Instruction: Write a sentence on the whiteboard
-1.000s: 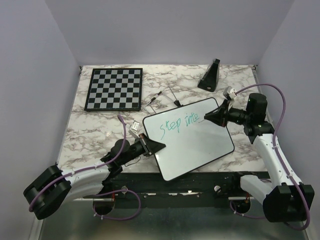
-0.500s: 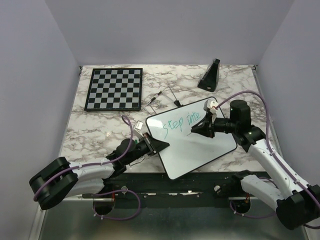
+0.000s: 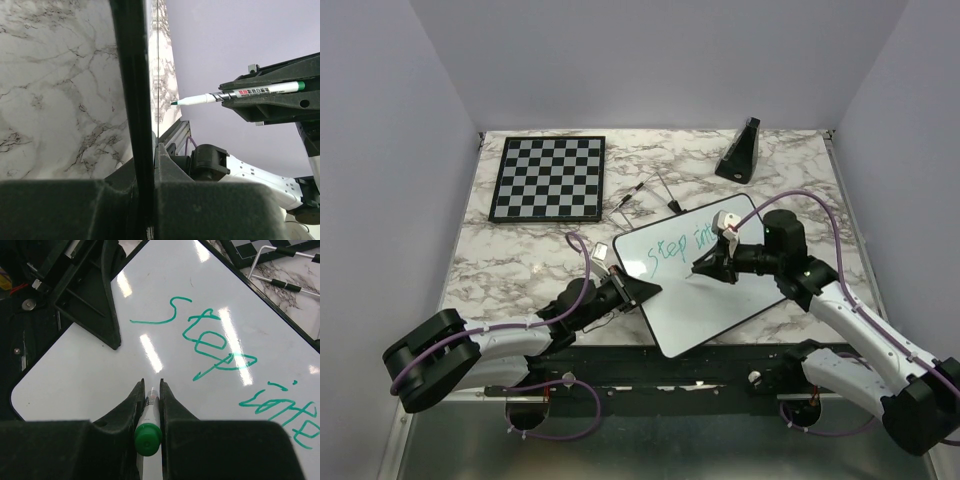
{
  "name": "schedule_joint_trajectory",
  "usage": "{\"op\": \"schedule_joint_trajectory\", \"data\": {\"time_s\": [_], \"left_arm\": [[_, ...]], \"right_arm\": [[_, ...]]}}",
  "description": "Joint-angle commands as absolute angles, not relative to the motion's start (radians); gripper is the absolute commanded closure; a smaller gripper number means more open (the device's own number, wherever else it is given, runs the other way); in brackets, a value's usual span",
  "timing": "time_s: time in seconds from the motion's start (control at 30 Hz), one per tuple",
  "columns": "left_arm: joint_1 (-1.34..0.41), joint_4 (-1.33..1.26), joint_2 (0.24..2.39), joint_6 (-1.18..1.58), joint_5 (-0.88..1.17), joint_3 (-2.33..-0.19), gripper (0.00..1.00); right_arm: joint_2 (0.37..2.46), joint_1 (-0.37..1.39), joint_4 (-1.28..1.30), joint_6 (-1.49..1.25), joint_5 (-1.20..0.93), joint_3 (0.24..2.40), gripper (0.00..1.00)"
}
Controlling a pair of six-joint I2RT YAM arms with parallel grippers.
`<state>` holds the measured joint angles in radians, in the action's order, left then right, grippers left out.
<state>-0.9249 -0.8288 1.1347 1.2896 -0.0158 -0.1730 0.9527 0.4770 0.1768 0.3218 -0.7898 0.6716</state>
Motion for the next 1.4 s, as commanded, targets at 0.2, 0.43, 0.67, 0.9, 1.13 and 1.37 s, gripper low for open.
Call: {"op": "schedule_joint_trajectory", "data": {"time_s": [0.2,0.43,0.67,0.9,1.13,1.37], "left_arm": [[-0.927,-0.894,1.135,1.278,-0.114,-0.195,1.0],[-0.925,-0.908,1.143,1.273,-0.103,-0.195,1.0],[-0.927,-0.933,1.166,1.272,-0.094,-0.199,1.0],[-0.927,-0.933,1.166,1.269,-0.094,-0.198,1.0],[-0.927,-0.922,1.149,1.267,-0.104,-0.187,1.0],[-0.927,-0.907,1.137,1.262,-0.106,-0.186,1.0]], "right_arm": [[0.986,0.508,0.144,0.314,-0.693,0.673,0.99],[1.012,0.529,0.137,0.308,-0.68,0.683,0.99],[1.023,0.546,0.13,0.299,-0.71,0.692,0.99],[1.02,0.551,0.184,0.331,-0.764,0.695,0.99],[1.012,0.551,0.258,0.37,-0.749,0.703,0.99],[1.009,0.551,0.302,0.377,-0.658,0.706,0.99]]}}
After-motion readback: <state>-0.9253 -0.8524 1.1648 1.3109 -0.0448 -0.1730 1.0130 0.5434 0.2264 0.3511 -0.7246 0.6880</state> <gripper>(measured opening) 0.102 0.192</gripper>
